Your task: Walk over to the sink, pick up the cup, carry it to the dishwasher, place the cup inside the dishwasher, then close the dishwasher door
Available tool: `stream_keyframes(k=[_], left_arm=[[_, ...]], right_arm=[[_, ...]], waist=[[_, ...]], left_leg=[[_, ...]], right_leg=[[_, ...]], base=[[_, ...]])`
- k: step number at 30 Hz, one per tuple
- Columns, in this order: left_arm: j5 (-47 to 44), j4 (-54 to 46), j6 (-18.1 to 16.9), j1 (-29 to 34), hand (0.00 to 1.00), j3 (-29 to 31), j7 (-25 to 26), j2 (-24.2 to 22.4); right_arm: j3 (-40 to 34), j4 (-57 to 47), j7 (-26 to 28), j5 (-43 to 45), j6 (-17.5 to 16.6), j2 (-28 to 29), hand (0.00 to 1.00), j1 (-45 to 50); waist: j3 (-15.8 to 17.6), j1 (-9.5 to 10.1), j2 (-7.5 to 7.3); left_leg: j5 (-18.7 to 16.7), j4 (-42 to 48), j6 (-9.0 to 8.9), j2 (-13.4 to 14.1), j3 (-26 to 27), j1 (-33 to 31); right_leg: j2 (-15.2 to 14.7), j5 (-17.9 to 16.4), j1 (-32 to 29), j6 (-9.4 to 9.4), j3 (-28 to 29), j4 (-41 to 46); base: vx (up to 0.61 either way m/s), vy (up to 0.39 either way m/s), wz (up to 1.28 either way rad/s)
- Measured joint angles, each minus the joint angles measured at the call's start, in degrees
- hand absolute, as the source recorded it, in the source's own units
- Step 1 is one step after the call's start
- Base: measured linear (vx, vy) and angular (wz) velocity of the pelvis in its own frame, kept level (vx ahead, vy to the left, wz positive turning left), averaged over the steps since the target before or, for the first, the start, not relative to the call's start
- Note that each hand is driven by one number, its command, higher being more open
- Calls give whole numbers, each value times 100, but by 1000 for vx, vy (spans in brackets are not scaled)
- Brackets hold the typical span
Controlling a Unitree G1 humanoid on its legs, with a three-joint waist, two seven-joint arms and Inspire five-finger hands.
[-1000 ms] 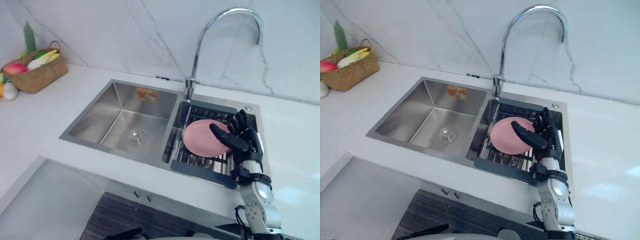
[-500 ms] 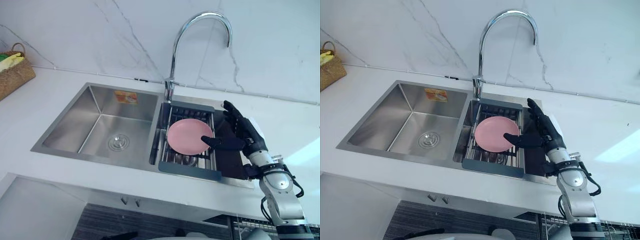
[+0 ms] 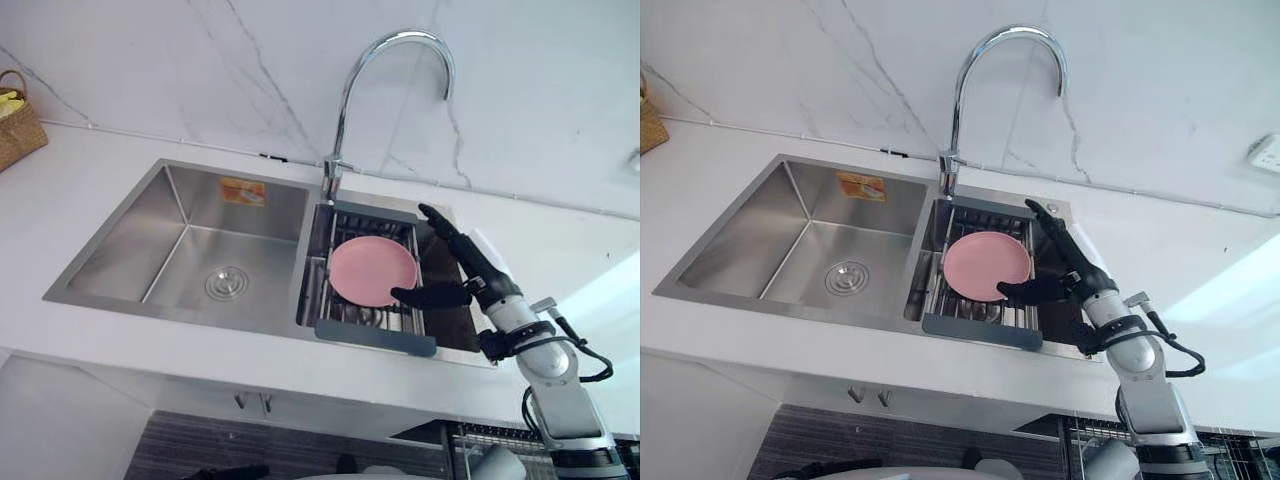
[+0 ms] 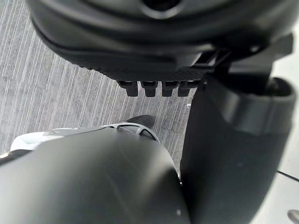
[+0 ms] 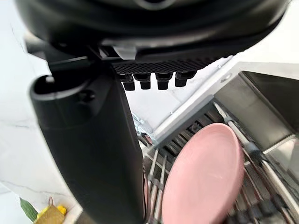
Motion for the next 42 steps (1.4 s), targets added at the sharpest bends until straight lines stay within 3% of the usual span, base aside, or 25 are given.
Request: stream_keyframes(k=[10,18,35,42], left_arm=[[181,-128,180,1,100,-24,-22,1],[328,-143,196,-20,100,-57,-31,-34],[434,-171,242,-68,100,-105,-38,-57],[561,-201,242,-94,100,-106,-45,-66]], right_arm=[[34,503,-183,-664,-67,-28,100,-27],[227,956,-628,-1098,-153,-28,100,-159],[352,1393,-771,-1757,-255,-26,100,-299],[697,1707,-976,-2222,-453,-27,100,-509]], waist=[[7,-4,11],[26,-9,40],[79,1,117],[110,15,116]], left_leg=[[13,-45,-9,-13,16,61],[10,-47,-4,-47,21,133],[5,-58,4,-69,-112,137],[5,-54,5,-69,-145,153]], right_leg=[[-3,-2,17,-2,-19,-21],[-25,1,84,-1,-24,-35],[-42,-1,106,-1,-101,-60],[-43,-2,138,0,-121,-68]], base=[[-18,-6,0],[0,-2,-2],[-13,-4,2],[0,0,0]])
